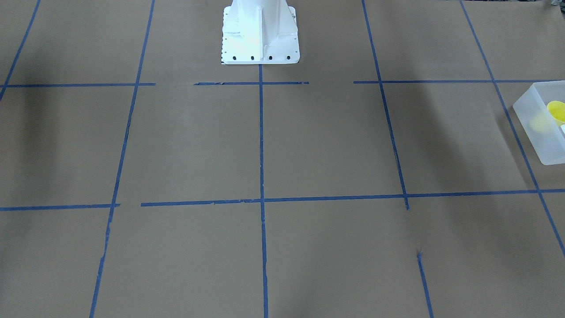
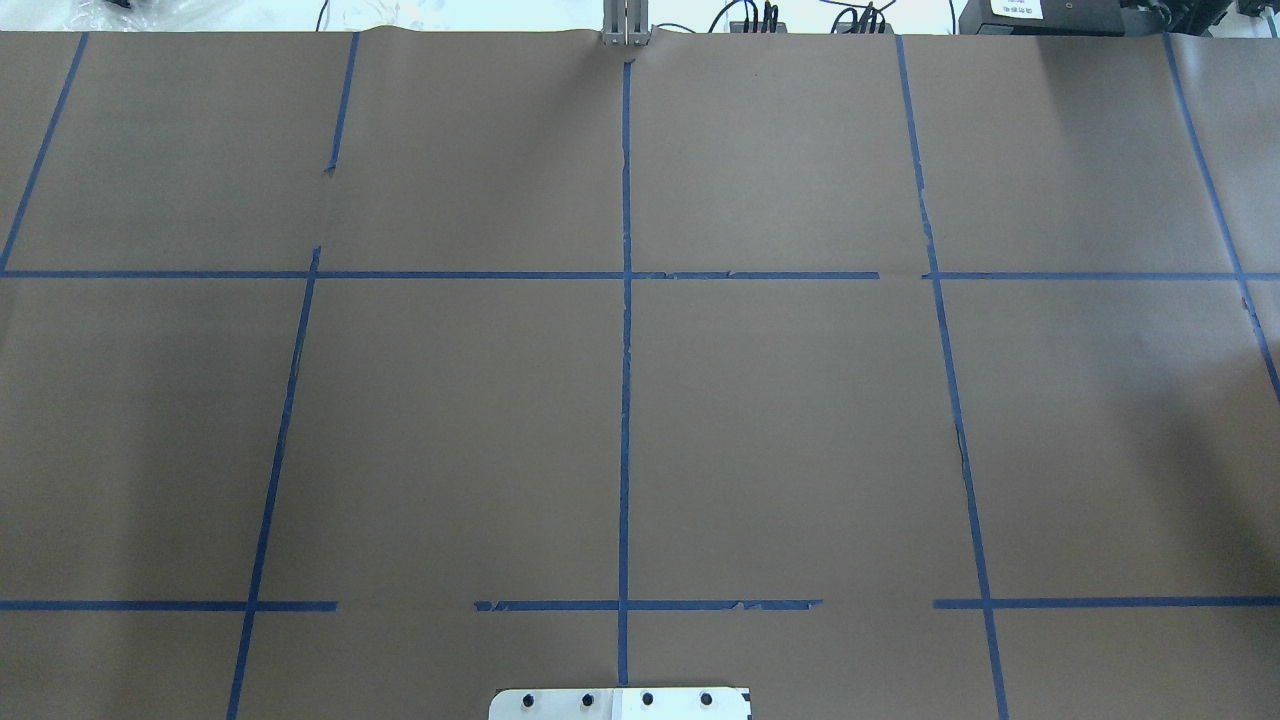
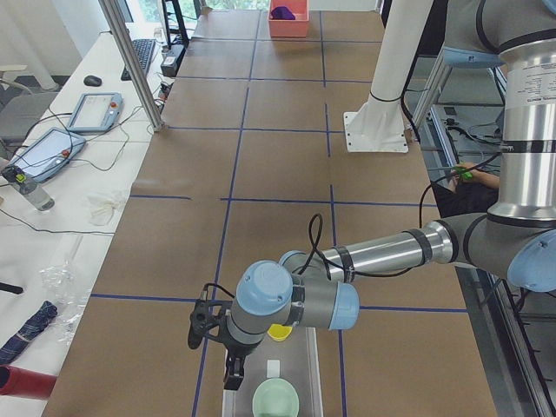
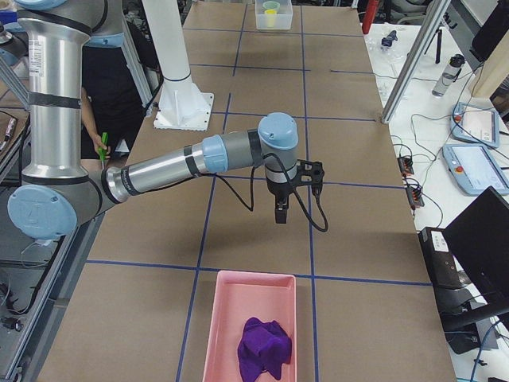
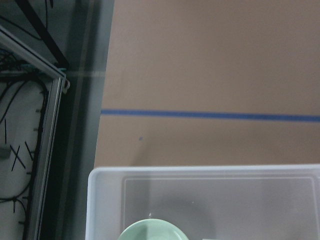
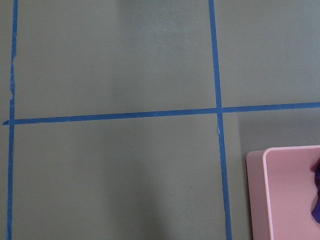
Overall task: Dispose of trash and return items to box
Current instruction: 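Lower the green bowl into the clear bin and release it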
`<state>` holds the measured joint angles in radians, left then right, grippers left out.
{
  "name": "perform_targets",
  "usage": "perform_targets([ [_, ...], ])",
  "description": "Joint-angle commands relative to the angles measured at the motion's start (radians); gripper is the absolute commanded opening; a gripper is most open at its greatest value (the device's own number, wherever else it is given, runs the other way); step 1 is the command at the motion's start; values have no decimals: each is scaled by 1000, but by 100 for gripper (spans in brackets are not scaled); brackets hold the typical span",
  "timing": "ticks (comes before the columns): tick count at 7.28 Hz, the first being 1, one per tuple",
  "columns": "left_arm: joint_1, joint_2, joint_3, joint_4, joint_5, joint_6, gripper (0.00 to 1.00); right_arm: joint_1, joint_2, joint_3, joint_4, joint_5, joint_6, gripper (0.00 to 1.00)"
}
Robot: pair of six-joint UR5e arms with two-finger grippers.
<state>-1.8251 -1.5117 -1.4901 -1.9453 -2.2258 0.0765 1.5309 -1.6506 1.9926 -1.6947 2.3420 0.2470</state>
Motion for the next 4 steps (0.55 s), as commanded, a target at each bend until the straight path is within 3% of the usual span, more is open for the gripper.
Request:
perform_targets([
  [1, 1, -4, -74, -158, -1, -3, 100, 0, -11, -5, 1, -4, -9, 100],
  [2, 6, -5, -75, -167, -3, -4, 100, 0, -21, -5, 1, -3, -46, 100],
  [4, 135, -2, -160, -112, -29, -6, 100, 0, -34, -9, 3, 0, -49, 100],
])
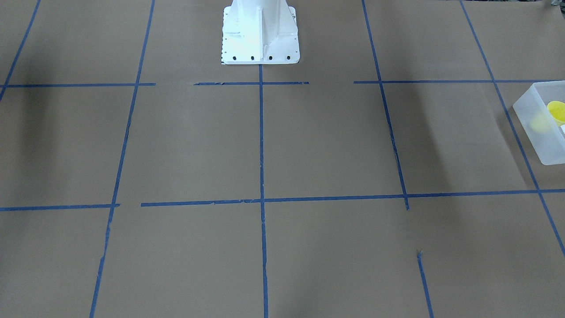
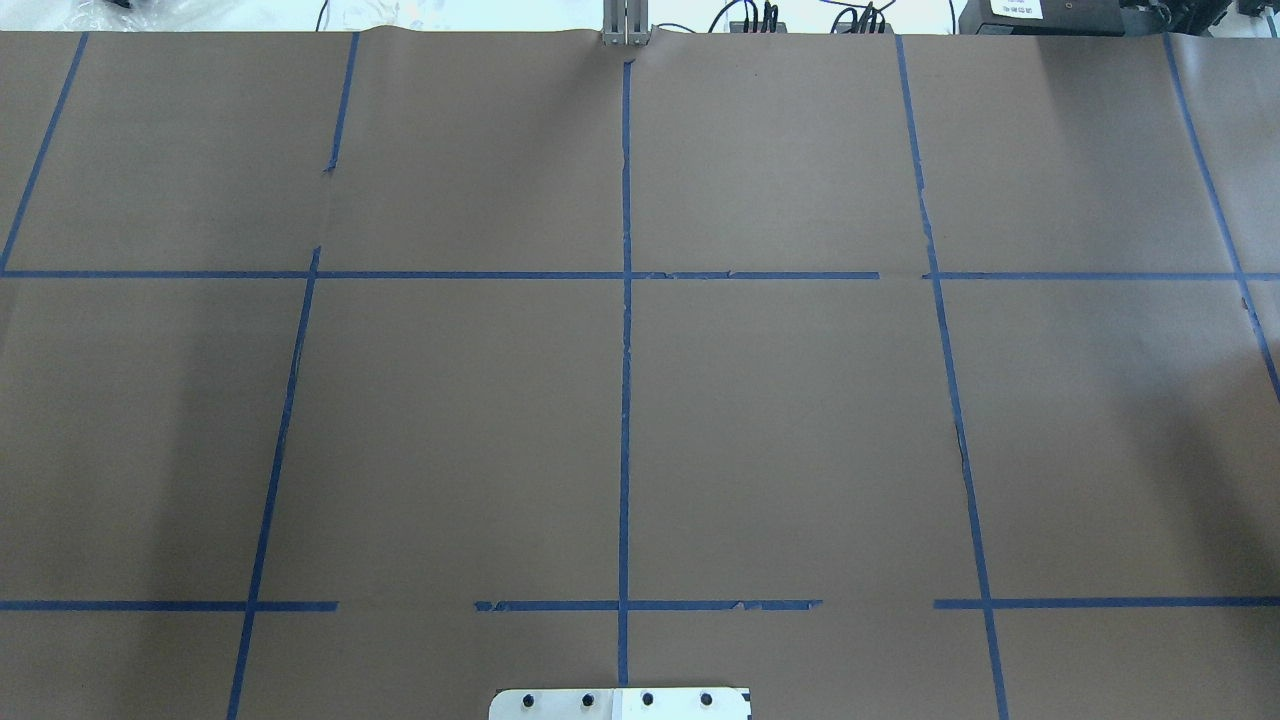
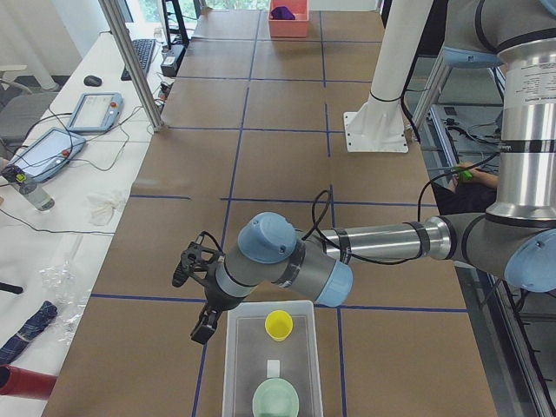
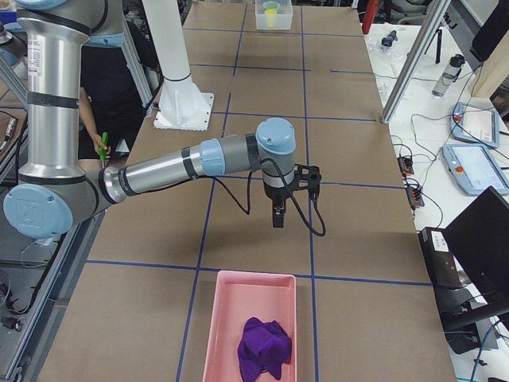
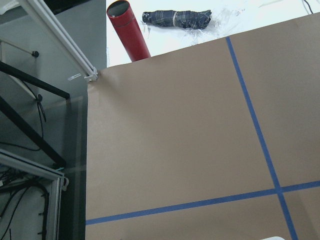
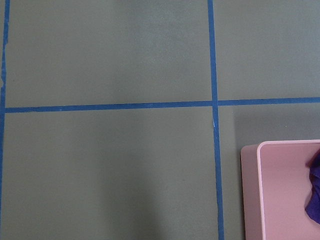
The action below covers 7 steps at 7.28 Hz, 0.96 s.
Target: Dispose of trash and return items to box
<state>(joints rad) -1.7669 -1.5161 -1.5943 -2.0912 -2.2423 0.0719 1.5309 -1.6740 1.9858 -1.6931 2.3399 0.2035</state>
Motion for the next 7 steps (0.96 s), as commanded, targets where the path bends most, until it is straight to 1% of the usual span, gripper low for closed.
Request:
perform_targets([
  [1, 128, -1, -126, 153, -11, -1, 100, 0, -16, -1, 0, 9, -4, 100],
  [2, 182, -1, -189, 293, -11, 0, 100, 0, -24, 1, 0, 10, -1, 100],
  [3, 197, -7, -202, 378, -10, 2, 100, 0, -29, 5, 0, 10, -1, 100],
  [4, 202, -10, -200, 434, -6, 8, 100, 0, -29, 4, 0, 10, -3, 100],
  [5, 201, -4, -188, 466, -6, 11, 100, 0, -30, -1, 0, 12, -3, 100],
  [7, 201, 7, -141, 476, -13, 9, 100, 0, -46, -7, 0, 31, -41, 100],
])
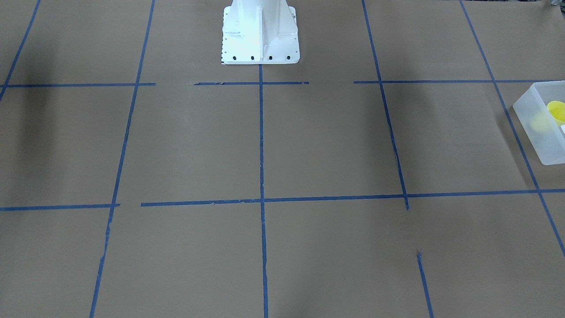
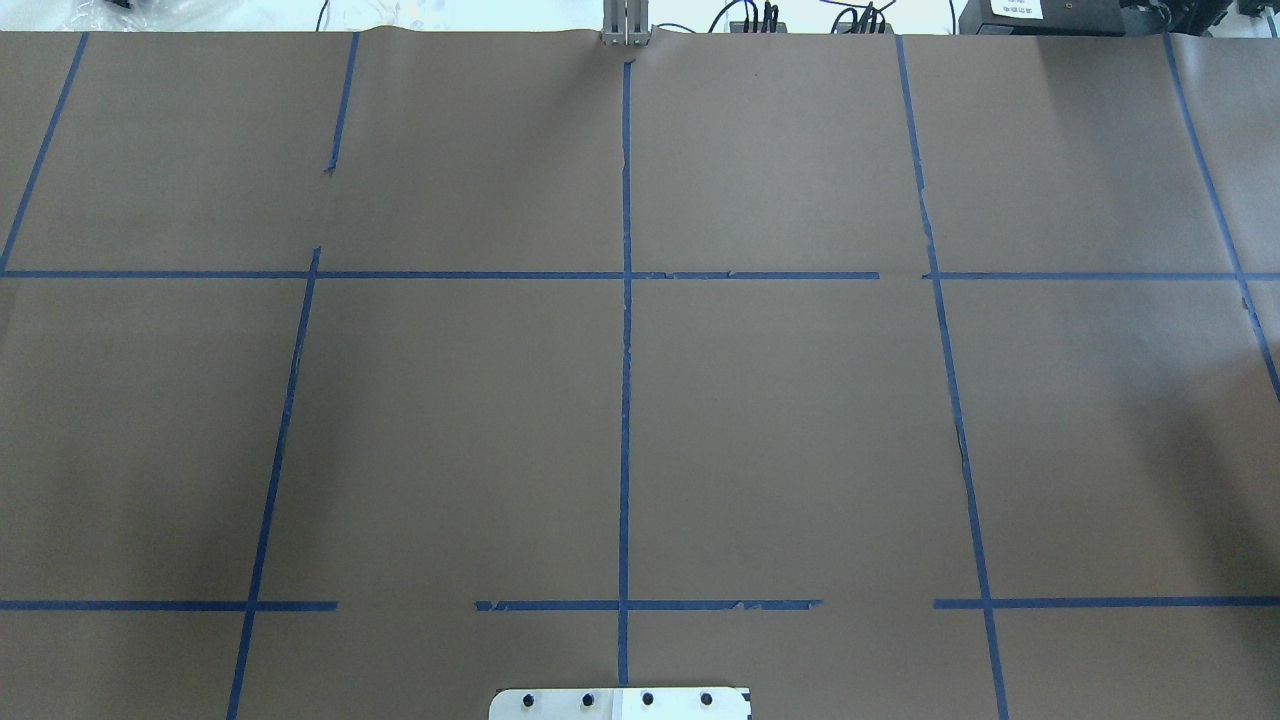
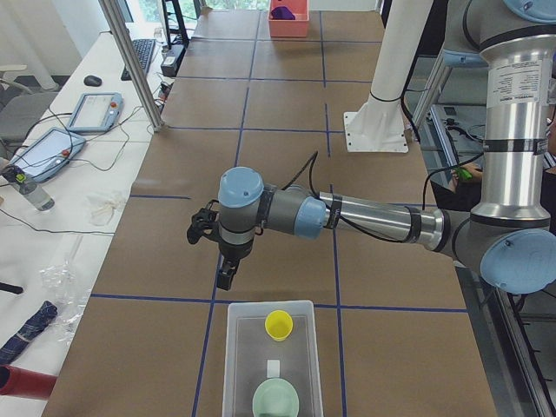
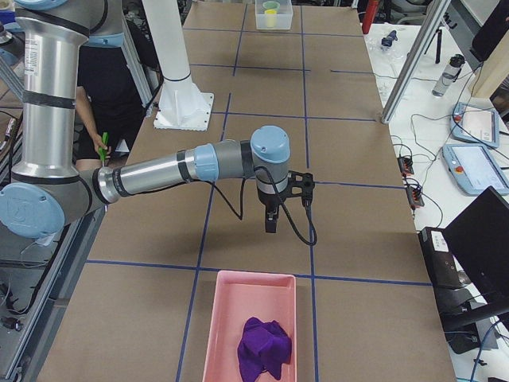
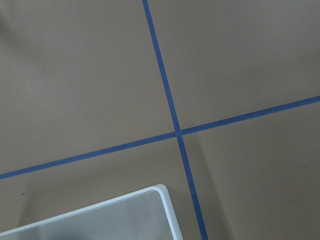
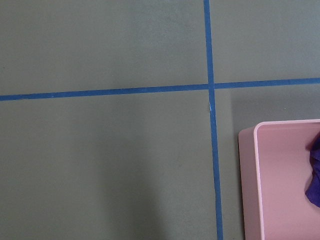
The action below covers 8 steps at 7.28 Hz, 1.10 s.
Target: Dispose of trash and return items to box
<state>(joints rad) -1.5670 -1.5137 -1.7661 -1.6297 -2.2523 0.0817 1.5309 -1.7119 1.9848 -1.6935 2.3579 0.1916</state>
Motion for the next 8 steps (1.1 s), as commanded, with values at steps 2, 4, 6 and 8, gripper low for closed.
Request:
perform_targets([
  [2, 1, 6, 43, 14, -1, 0, 100, 2, -46, -23, 0, 26, -107, 100],
  [4, 1, 4, 42, 16, -1, -2, 100, 38, -55, -97, 61, 20, -123, 100],
  [6, 1, 1, 42, 16, -1, -3, 100, 61, -40, -228, 214, 18, -118, 100],
  [8, 1, 3, 43, 16, -1, -10, 100, 61, -32, -231, 213, 29, -107, 100],
])
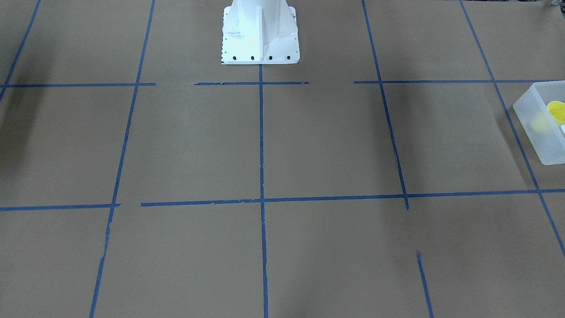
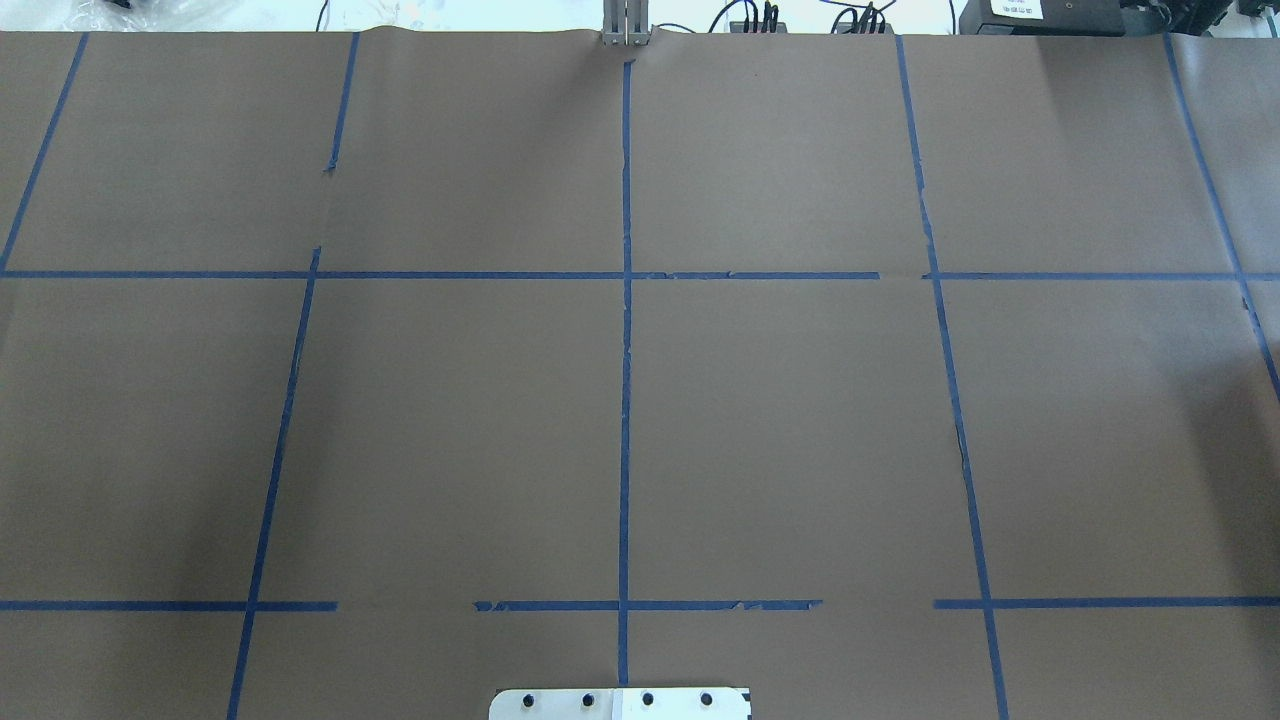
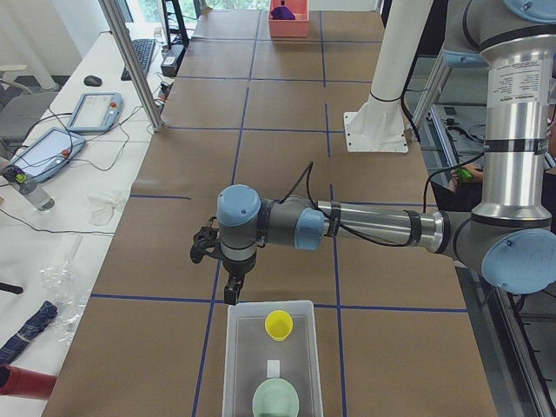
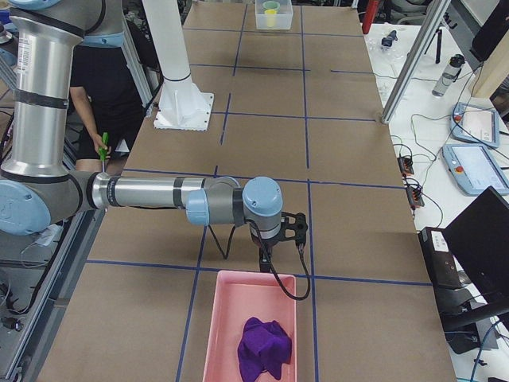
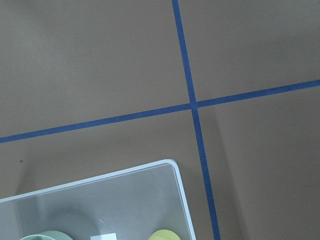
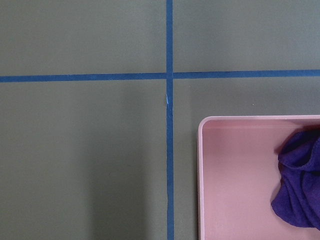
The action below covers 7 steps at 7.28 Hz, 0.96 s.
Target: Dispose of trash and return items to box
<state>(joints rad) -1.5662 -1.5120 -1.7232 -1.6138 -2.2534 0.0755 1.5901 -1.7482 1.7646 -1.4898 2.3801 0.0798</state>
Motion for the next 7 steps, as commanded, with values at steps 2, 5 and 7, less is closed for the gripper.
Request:
perform_targets([
  [2, 0, 3, 13, 0, -3, -5, 100, 2, 4, -13, 3, 22, 9, 100],
  [5, 0, 3, 20, -2, -3, -5, 100, 2, 4, -13, 3, 28, 11, 100],
  [7, 0, 1, 22, -3, -2, -5, 100, 2, 4, -13, 3, 28, 20, 100],
])
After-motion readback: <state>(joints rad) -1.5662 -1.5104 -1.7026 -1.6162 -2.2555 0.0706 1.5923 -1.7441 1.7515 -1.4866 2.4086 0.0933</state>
